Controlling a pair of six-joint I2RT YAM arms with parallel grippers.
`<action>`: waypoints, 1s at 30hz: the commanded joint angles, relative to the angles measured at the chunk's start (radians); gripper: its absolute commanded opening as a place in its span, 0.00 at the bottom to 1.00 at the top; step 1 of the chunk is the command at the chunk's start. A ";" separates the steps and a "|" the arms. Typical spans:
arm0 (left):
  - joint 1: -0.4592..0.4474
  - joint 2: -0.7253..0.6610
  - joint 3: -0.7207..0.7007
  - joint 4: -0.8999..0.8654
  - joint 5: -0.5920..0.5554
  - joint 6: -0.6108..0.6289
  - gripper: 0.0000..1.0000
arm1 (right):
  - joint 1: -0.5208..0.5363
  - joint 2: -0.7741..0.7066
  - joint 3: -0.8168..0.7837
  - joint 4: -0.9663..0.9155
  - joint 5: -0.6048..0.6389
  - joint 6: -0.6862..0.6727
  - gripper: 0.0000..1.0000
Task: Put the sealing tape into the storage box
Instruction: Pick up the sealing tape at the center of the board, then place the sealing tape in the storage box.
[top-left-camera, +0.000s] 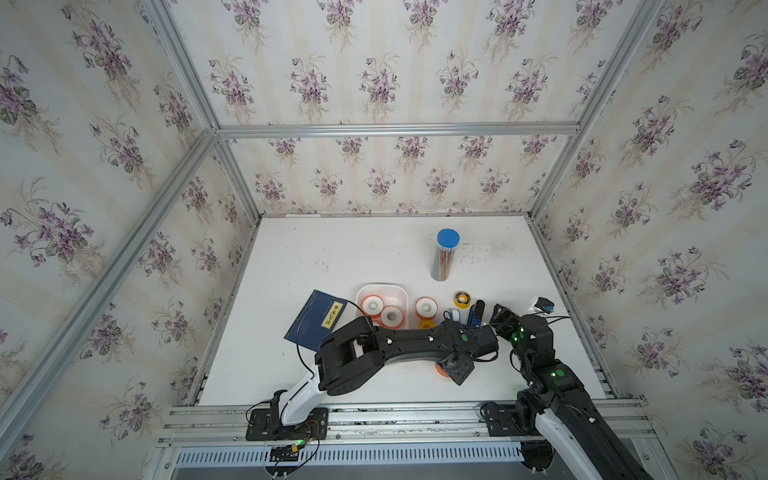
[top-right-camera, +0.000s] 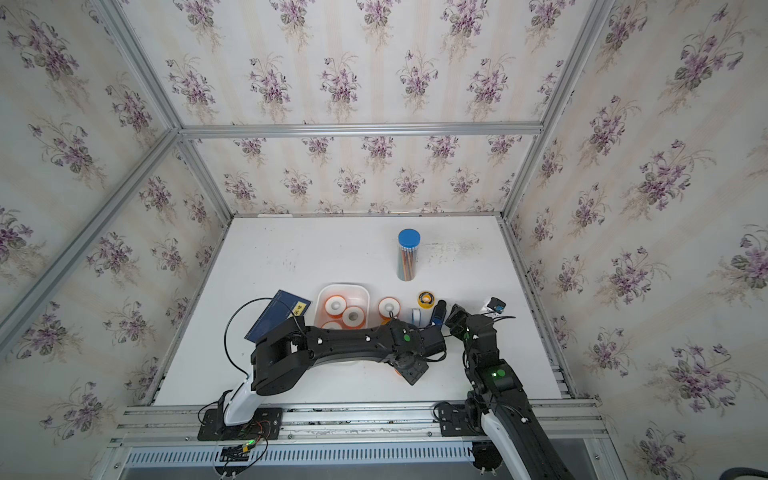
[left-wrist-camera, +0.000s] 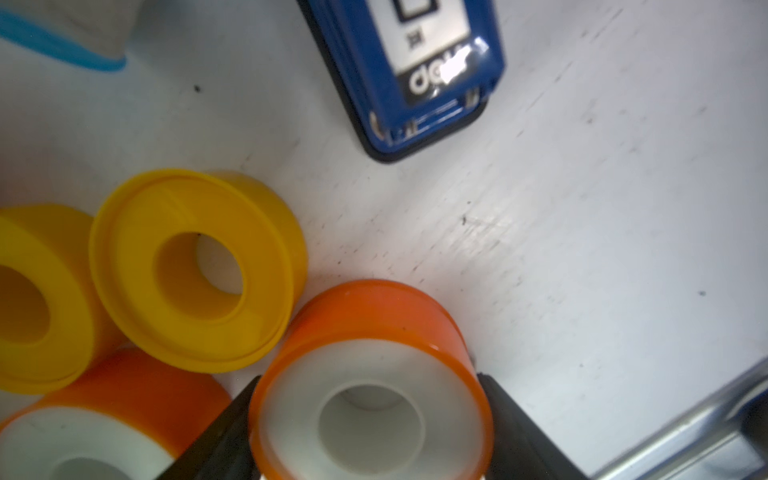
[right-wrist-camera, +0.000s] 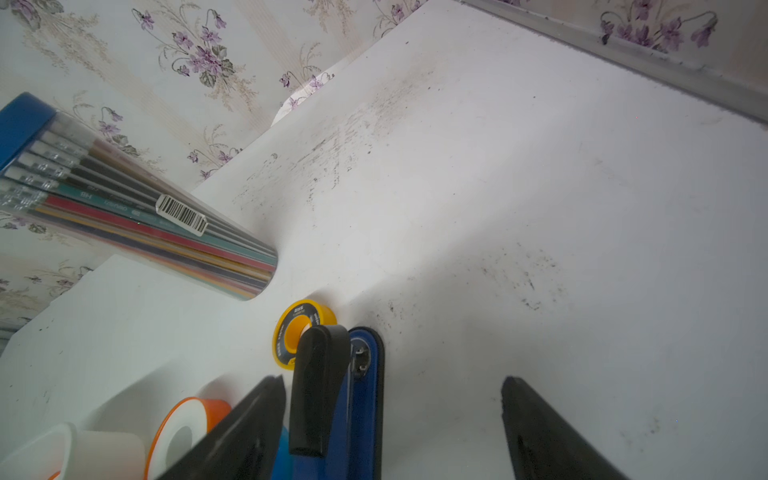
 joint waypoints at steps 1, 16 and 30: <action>0.001 0.002 0.001 -0.012 -0.017 -0.007 0.71 | -0.007 -0.001 -0.002 0.018 -0.043 0.000 0.85; 0.001 -0.126 -0.067 -0.011 -0.031 -0.010 0.60 | -0.007 -0.005 -0.003 0.020 -0.052 -0.003 0.85; 0.073 -0.351 -0.238 -0.088 -0.106 -0.016 0.60 | -0.007 -0.006 -0.005 0.024 -0.062 -0.007 0.85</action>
